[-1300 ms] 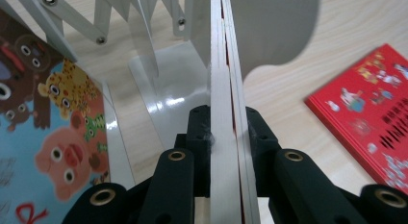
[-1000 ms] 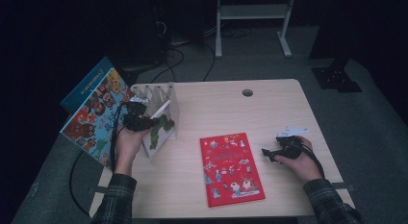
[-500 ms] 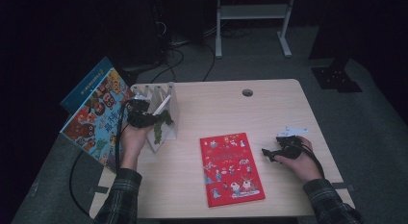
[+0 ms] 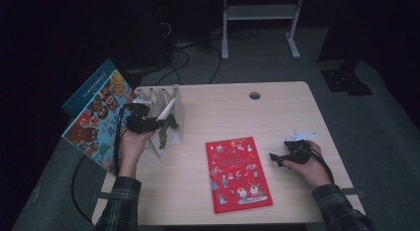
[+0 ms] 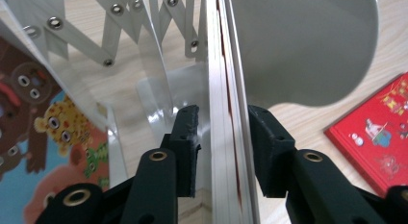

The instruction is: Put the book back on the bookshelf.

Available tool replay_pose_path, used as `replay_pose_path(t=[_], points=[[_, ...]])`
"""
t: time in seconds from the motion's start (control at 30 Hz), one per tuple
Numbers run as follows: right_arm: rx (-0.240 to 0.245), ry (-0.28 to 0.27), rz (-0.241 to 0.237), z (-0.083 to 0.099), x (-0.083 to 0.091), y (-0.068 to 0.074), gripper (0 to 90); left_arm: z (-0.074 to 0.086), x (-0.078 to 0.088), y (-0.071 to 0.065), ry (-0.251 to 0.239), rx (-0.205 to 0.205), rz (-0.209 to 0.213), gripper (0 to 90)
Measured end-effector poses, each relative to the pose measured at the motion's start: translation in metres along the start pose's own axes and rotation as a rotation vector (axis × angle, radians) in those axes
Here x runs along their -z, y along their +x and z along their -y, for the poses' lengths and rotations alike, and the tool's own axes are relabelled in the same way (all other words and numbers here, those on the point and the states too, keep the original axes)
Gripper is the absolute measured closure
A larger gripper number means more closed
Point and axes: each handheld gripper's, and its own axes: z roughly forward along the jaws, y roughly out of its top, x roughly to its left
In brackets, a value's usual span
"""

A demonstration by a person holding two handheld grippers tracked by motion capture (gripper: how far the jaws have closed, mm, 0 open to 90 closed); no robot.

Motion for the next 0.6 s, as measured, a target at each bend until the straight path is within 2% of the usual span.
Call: replay_pose_path(t=[0.13,0.3,0.4,0.47,0.53,0.57,0.6], points=[[0.001,0.000,0.000,0.000,0.000,0.000,15.1,0.007,0.006,0.000,0.020,-0.018,-0.004,61.3],[0.000,0.000,0.000,0.000,0.000,0.000,15.1,0.020,0.014,-0.003,0.049,-0.031,-0.032,60.3],[0.000,0.000,0.000,0.000,0.000,0.000,15.1,0.022,0.014,-0.003,0.059,-0.023,-0.026,64.1],[0.001,0.000,0.000,0.000,0.000,0.000,15.1,0.024,0.012,-0.007,0.085,-0.020,-0.035,65.4],[0.001,0.000,0.000,0.000,0.000,0.000,15.1,0.024,0.012,-0.008,0.081,-0.019,-0.040,72.1],[0.000,0.000,0.000,0.000,0.000,0.000,15.1,0.023,0.011,-0.010,0.080,0.004,-0.039,73.3],[0.000,0.000,0.000,0.000,0.000,0.000,15.1,0.022,0.010,-0.011,0.081,0.009,-0.044,73.5]])
